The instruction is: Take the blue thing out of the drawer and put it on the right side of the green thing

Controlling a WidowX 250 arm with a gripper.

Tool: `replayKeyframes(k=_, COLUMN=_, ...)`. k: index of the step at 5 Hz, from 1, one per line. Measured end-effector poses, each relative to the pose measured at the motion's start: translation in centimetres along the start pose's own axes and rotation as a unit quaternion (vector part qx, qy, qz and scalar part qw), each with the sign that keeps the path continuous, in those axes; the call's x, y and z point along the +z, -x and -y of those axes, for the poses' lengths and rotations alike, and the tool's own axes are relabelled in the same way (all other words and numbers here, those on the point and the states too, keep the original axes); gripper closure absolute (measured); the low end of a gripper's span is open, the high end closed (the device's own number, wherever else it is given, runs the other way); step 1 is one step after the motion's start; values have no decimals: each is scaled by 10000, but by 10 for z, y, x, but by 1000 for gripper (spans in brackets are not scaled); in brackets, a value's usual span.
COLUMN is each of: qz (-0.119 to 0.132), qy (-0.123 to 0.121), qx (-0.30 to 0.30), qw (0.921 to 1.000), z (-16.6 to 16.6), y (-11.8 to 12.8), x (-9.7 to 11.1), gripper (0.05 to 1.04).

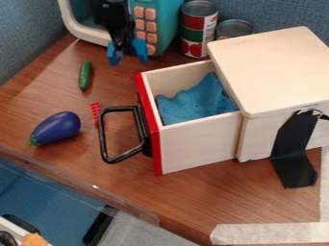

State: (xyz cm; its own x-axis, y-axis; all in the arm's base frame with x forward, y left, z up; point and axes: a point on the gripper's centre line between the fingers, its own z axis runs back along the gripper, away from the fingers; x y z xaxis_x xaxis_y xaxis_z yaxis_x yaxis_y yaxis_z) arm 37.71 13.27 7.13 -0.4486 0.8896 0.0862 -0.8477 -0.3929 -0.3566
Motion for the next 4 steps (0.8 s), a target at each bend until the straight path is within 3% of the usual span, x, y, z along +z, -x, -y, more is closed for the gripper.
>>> replayKeyframes(k=2, qz=344, qy=-210, qx=-299, qw=9987, z=-13, y=4, x=-35, gripper=856)
replayKeyframes(k=3, qz=423, qy=-229, qx=-291, qw=9984, z=-11, y=4, x=-36, gripper=800)
replayKeyframes(k=4, qz=321, qy=-311, qx=-384, qw=9983, z=-15, y=12, x=-35, gripper=515)
